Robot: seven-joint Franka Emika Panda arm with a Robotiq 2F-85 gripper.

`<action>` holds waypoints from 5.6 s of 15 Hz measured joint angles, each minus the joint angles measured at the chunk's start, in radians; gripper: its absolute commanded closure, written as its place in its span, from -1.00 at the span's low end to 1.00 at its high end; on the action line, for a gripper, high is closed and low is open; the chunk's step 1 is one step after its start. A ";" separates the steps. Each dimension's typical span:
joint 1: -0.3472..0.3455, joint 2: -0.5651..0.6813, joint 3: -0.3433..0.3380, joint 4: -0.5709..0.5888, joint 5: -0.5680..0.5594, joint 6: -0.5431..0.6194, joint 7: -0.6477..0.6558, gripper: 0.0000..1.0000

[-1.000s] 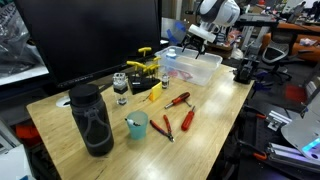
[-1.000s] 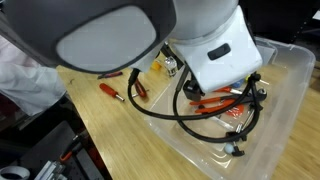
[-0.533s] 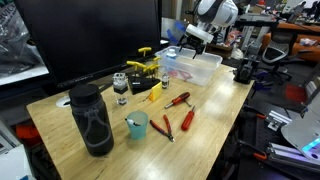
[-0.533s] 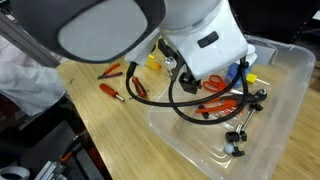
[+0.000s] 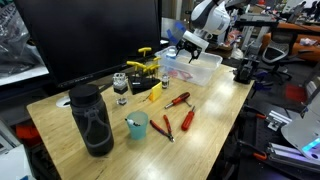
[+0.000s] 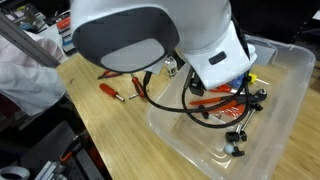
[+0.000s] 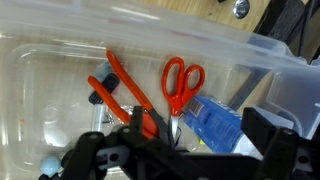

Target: Put the pair of scissors on the table

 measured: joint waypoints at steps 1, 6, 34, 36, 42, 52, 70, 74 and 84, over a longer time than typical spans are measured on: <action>0.000 0.005 0.000 0.006 0.008 0.000 -0.011 -1.00; -0.010 0.020 0.013 0.024 0.061 -0.003 -0.076 -1.00; -0.012 0.289 0.044 0.235 0.163 0.024 -0.130 -1.00; -0.011 0.307 0.037 0.247 0.163 0.021 -0.119 -1.00; -0.008 0.386 0.021 0.330 0.161 -0.002 -0.072 -1.00; 0.004 0.427 -0.029 0.443 0.052 -0.216 0.005 -0.16; -0.008 0.439 -0.037 0.522 -0.018 -0.393 0.021 0.57; -0.006 0.408 -0.022 0.524 -0.017 -0.389 0.020 0.57; -0.005 0.307 -0.022 0.441 -0.012 -0.369 0.020 0.57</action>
